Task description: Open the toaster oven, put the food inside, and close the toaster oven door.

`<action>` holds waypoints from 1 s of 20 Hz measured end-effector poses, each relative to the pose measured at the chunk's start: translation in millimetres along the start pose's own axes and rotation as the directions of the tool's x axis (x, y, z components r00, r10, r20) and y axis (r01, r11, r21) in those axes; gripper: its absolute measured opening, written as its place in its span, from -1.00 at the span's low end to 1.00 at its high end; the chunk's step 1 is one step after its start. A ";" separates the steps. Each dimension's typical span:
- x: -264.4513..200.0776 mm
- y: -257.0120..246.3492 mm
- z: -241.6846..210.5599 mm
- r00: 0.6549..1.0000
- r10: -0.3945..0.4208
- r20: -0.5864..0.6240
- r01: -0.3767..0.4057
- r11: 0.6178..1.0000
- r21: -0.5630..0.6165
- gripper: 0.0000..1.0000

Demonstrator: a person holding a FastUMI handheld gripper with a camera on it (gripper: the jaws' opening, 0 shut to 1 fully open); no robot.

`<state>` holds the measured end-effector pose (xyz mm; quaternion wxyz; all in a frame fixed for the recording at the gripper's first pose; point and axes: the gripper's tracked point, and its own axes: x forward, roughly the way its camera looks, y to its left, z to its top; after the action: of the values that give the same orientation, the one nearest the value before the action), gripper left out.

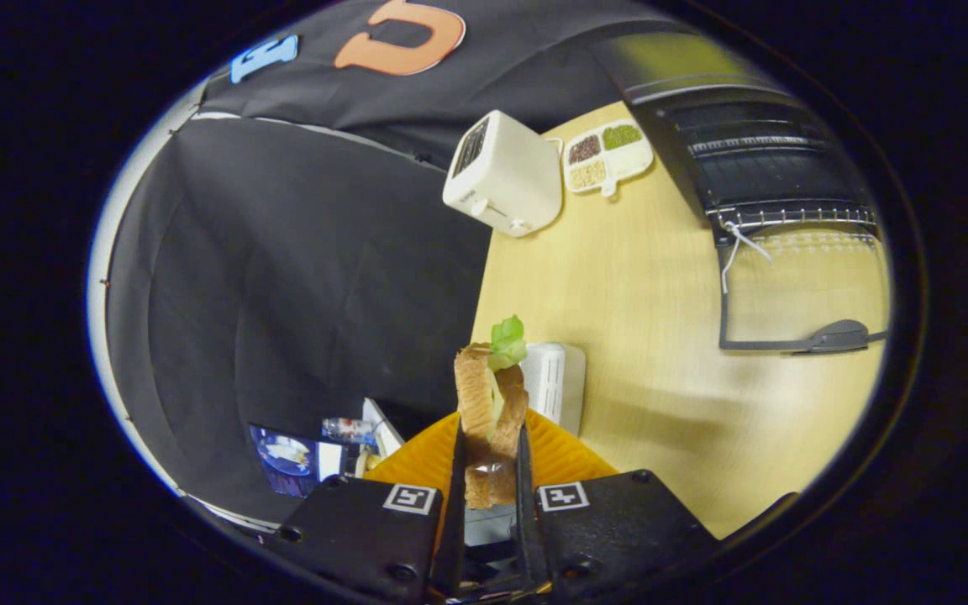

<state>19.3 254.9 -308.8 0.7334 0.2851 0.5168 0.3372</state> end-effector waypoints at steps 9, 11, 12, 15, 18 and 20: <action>-88.8 -65.2 64.3 0.932 0.018 0.363 -0.105 0.970 0.221 -0.38; -103.3 -97.9 86.4 0.892 0.002 0.453 -0.155 0.941 0.302 -0.39; -109.2 -115.1 95.5 0.872 -0.013 0.489 -0.174 0.926 0.334 -0.39; -123.1 -163.9 117.0 0.780 -0.076 0.621 -0.230 0.888 0.398 -0.39; -132.6 -200.6 133.0 0.700 -0.141 0.700 -0.270 0.855 0.442 -0.39; -136.1 -204.6 143.4 0.664 -0.158 0.731 -0.293 0.844 0.449 -0.39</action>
<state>164.1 12.7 -345.2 0.7565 0.6082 0.2323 0.0624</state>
